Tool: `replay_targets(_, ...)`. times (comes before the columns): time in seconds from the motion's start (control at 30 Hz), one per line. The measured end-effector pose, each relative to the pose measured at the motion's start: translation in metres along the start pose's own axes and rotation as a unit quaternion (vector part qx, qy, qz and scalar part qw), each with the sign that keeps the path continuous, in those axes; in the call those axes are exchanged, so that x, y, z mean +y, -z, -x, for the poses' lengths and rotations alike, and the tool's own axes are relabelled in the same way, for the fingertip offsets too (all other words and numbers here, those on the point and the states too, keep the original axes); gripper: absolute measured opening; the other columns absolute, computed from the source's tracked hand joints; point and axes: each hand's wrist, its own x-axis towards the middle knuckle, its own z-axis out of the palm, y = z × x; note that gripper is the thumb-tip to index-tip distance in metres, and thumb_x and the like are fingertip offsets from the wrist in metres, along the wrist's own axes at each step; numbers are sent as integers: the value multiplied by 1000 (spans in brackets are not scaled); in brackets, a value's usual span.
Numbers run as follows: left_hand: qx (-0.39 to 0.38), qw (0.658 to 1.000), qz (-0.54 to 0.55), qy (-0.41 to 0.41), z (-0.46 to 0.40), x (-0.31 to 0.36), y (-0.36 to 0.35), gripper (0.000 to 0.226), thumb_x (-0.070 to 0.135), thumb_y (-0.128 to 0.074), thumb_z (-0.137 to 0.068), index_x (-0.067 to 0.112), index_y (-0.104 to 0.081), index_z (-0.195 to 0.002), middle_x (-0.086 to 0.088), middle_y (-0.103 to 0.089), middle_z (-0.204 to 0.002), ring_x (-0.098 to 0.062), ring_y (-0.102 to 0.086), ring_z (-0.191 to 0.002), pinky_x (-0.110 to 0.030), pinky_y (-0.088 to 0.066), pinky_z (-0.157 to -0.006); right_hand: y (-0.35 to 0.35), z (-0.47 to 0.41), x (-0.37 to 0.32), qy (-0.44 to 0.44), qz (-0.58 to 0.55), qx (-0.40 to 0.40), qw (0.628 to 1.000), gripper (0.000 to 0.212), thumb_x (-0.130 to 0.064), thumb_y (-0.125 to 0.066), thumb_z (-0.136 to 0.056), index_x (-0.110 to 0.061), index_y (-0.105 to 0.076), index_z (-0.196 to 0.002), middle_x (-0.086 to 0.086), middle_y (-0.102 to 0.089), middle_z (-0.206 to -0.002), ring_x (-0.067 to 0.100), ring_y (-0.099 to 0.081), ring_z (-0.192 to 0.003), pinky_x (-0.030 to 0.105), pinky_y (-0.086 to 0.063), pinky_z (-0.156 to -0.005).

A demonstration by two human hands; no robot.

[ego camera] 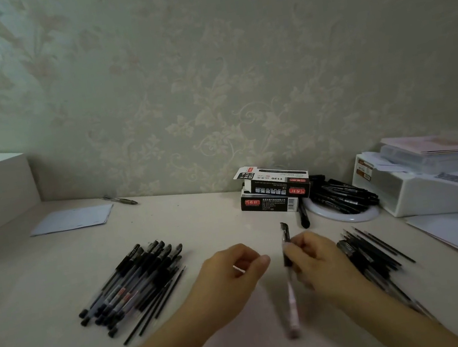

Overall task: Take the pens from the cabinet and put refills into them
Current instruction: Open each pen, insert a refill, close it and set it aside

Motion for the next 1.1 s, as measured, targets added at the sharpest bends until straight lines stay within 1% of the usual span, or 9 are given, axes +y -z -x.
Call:
replay_targets(0.07, -37, 999, 40, 6, 1, 3, -3, 17, 46, -58, -90, 31, -66, -92, 9, -69, -84, -9, -67, -69, -30, -58, -68, -8, 3, -1, -30, -86, -54, 994, 18, -20, -55, -98, -4, -61, -92, -1, -67, -63, 7, -57, -51, 19, -45, -50)
replay_targets(0.2, -76, 997, 15, -26, 3, 3, -3, 12, 37, -51, -96, 32, -62, -94, 7, -64, -73, -5, -56, -53, -19, -42, -51, -12, 6, 2, -38, -168, -105, 980, 10, -14, -58, -94, -9, -63, -88, 10, -71, -74, 17, -64, -65, 26, -50, -62)
replay_targets(0.33, -50, 982, -157, -90, 1, 0, 3, 13, 35, -45, -98, 33, -58, -98, 7, -55, -69, -6, -47, -59, -19, -31, -52, -4, 1, 6, -17, -133, -55, 989, 13, -25, -64, -92, -13, -69, -89, 7, -72, -75, 11, -61, -62, 19, -47, -58)
replay_targets(0.5, -56, 985, -137, -92, 5, 3, -1, 12, 33, -46, -97, 31, -58, -93, 14, -58, -74, 0, -51, -65, -14, -33, -54, -5, 1, 8, 33, -123, -94, 987, 7, -14, -68, -89, -8, -70, -88, 11, -73, -75, 11, -63, -62, 17, -50, -59)
replay_targets(0.63, -54, 977, -181, -98, 2, 4, 1, 19, 38, -43, -97, 33, -54, -82, 10, -59, -69, -7, -52, -63, -30, -42, -57, -8, 0, 11, 59, -134, -118, 982, 8, -13, -66, -90, -7, -69, -86, 9, -72, -72, 11, -62, -62, 18, -49, -60)
replay_targets(0.7, -49, 970, -216, -103, 2, 5, 3, 20, 41, -43, -95, 37, -48, -76, 9, -53, -61, -10, -49, -58, -29, -35, -51, -8, 0, 11, 63, -136, -120, 981, 11, -20, -67, -88, -9, -69, -85, 9, -71, -71, 11, -60, -61, 18, -49, -60)
replay_targets(0.9, 17, 948, -308, -72, -3, 2, 8, 53, 67, -38, -89, 23, -45, -61, 4, -50, -54, -10, -47, -52, -27, -32, -48, -6, -4, 15, 70, -148, -65, 984, 10, -17, -68, -88, -9, -67, -83, 9, -72, -71, 13, -61, -62, 19, -51, -62)
replay_targets(1.0, 19, 955, -286, -74, -1, 1, 6, 42, 69, -41, -86, 28, -45, -77, 6, -49, -58, -8, -48, -55, -24, -32, -48, -7, -5, 17, 74, -128, -19, 989, 4, -17, -66, -91, -16, -68, -87, 5, -73, -77, 12, -65, -65, 21, -53, -64)
replay_targets(1.1, -2, 970, -238, -56, 3, -2, 5, 36, 67, -43, -87, 32, -36, -90, 9, -45, -63, -5, -43, -55, -25, -30, -49, -4, -6, 22, 118, 7, 33, 992, 9, -21, -69, -89, -27, -64, -86, -11, -71, -84, 5, -66, -73, 15, -52, -68)
